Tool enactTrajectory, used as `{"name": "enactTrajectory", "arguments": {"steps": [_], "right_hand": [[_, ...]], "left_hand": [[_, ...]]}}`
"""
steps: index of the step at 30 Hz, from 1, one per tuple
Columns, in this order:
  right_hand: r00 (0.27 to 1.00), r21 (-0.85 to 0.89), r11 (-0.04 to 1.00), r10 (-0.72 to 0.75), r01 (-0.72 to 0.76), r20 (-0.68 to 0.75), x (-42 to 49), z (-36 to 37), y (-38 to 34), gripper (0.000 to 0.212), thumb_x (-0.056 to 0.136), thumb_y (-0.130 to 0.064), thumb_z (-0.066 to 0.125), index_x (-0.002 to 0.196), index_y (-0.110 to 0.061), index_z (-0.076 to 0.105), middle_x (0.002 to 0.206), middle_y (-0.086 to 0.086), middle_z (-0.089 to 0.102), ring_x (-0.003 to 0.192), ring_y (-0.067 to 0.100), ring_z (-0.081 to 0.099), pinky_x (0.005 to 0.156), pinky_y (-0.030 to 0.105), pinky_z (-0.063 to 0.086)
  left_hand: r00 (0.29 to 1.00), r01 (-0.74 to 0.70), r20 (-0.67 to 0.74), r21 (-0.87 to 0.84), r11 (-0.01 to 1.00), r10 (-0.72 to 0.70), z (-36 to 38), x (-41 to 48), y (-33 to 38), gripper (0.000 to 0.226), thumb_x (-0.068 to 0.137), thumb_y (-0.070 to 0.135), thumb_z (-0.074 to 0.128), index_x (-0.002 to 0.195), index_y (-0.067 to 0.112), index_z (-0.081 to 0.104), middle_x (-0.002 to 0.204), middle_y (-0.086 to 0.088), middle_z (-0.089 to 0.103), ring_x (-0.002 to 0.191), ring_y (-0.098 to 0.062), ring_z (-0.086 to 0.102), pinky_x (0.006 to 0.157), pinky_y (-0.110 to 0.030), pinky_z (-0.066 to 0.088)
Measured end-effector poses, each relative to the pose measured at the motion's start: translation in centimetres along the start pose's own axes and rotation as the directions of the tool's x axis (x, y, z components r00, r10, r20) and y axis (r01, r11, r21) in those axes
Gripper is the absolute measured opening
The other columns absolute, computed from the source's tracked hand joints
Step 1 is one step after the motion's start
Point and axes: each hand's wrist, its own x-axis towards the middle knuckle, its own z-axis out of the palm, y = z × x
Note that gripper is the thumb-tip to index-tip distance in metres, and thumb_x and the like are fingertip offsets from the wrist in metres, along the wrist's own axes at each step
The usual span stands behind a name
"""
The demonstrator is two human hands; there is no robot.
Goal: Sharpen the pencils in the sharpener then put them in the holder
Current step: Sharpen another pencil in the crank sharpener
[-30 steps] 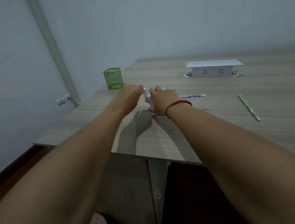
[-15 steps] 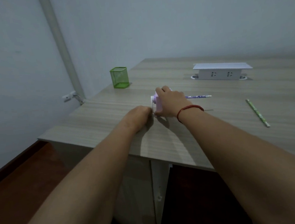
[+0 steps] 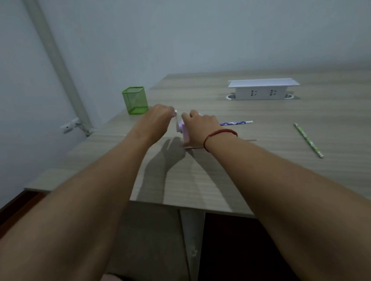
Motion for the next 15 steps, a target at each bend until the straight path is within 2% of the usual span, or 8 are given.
{"name": "enactTrajectory", "arguments": {"steps": [2, 5, 8, 12, 15], "right_hand": [[1.0, 0.009, 1.0, 0.015, -0.015, 0.021, -0.1, 0.0, -0.2, 0.058, 0.089, -0.039, 0.06, 0.138, -0.016, 0.04, 0.136, 0.008, 0.045, 0.123, 0.03, 0.052, 0.095, 0.043, 0.043], [0.999, 0.008, 1.0, 0.027, -0.028, 0.04, -0.2, 0.0, -0.4, 0.065, 0.084, -0.041, 0.067, 0.137, -0.016, 0.04, 0.136, 0.008, 0.046, 0.122, 0.03, 0.053, 0.095, 0.043, 0.044], [0.999, 0.003, 1.0, 0.022, -0.022, 0.04, -0.2, 0.1, -0.5, 0.065, 0.083, -0.04, 0.068, 0.136, -0.016, 0.04, 0.134, 0.008, 0.047, 0.121, 0.031, 0.054, 0.094, 0.042, 0.044], [0.999, 0.019, 1.0, 0.001, -0.002, 0.044, 0.1, 0.2, -0.3, 0.067, 0.081, -0.043, 0.067, 0.136, -0.015, 0.04, 0.134, 0.008, 0.047, 0.122, 0.031, 0.053, 0.094, 0.043, 0.044], [1.0, 0.008, 1.0, -0.026, 0.026, 0.011, 0.2, 0.7, -0.1, 0.066, 0.081, -0.045, 0.065, 0.135, -0.015, 0.04, 0.133, 0.008, 0.047, 0.121, 0.032, 0.053, 0.092, 0.043, 0.044]], "left_hand": [[0.999, -0.035, -0.038, -0.022, 0.999, 0.034, -0.2, -1.5, 0.2, 0.014, 0.094, 0.0, 0.047, 0.091, 0.0, 0.061, 0.091, -0.022, 0.065, 0.087, -0.037, 0.06, 0.072, -0.043, 0.046], [0.999, -0.053, -0.002, -0.048, 0.997, 0.052, 0.1, -4.1, 1.1, 0.014, 0.092, -0.001, 0.049, 0.098, 0.002, 0.062, 0.097, -0.021, 0.065, 0.092, -0.036, 0.06, 0.075, -0.043, 0.047], [1.0, -0.015, 0.011, -0.089, 0.996, 0.016, 0.7, -5.7, 2.0, 0.019, 0.091, -0.001, 0.051, 0.106, 0.002, 0.061, 0.105, -0.02, 0.066, 0.097, -0.034, 0.06, 0.081, -0.043, 0.049], [0.988, 0.056, 0.147, -0.059, 0.997, -0.047, 2.6, -6.1, 2.4, 0.019, 0.091, 0.004, 0.047, 0.103, 0.002, 0.062, 0.106, -0.016, 0.062, 0.094, -0.031, 0.06, 0.081, -0.039, 0.049], [0.964, 0.132, 0.239, -0.049, 0.99, -0.117, 3.6, -5.3, 2.0, 0.022, 0.092, 0.01, 0.047, 0.106, 0.005, 0.064, 0.111, -0.015, 0.062, 0.1, -0.03, 0.06, 0.086, -0.038, 0.048]]}}
